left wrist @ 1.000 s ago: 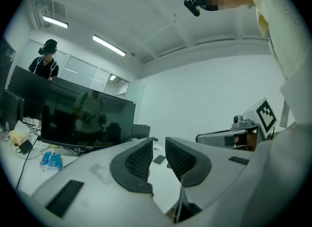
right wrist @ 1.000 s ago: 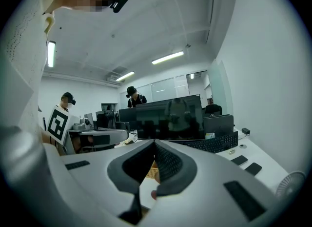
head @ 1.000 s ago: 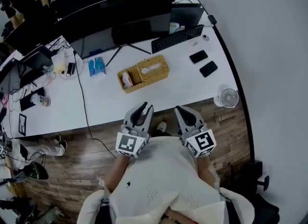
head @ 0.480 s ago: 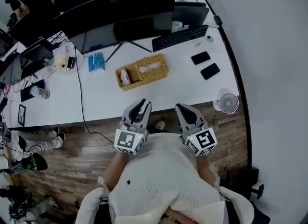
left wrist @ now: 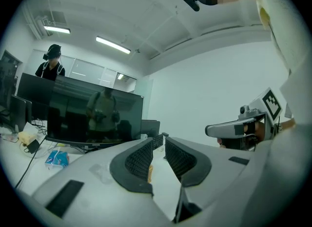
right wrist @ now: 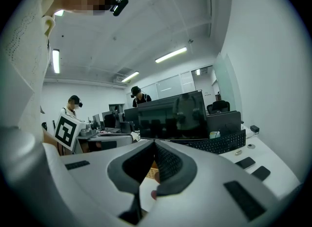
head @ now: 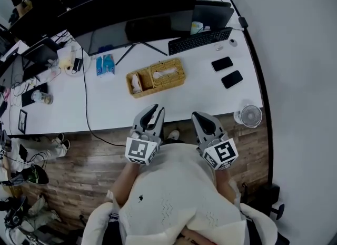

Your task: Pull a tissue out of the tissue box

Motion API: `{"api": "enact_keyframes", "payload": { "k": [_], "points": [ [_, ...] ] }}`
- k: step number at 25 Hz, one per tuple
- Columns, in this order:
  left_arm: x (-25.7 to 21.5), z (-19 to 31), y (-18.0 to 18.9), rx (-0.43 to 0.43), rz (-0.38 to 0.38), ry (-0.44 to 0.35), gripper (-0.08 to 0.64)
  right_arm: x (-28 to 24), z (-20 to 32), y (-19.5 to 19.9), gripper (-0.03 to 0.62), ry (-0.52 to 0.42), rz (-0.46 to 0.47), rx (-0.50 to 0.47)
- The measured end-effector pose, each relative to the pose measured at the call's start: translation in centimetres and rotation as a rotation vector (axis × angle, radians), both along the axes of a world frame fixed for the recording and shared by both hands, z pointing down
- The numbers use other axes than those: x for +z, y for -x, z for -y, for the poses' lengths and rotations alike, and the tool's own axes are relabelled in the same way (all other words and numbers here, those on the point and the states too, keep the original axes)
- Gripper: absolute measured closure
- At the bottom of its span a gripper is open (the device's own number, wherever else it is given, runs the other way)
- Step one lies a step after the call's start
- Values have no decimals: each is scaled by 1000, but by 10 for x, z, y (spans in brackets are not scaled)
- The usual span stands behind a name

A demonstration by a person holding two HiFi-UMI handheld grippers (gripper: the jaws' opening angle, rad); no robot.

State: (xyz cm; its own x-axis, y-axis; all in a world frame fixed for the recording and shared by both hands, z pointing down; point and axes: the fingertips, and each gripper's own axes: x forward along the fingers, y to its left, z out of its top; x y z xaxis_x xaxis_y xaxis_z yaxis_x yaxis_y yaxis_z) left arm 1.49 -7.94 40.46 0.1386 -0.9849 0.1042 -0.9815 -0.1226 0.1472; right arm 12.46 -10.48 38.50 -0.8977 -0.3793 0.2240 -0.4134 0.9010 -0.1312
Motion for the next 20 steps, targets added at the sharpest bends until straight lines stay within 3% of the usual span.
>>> {"api": "enact_keyframes", "payload": {
  "k": [20],
  "points": [
    [52, 67, 56, -36, -32, 119, 479, 25, 50, 52, 591, 71, -96, -41]
  ]
}}
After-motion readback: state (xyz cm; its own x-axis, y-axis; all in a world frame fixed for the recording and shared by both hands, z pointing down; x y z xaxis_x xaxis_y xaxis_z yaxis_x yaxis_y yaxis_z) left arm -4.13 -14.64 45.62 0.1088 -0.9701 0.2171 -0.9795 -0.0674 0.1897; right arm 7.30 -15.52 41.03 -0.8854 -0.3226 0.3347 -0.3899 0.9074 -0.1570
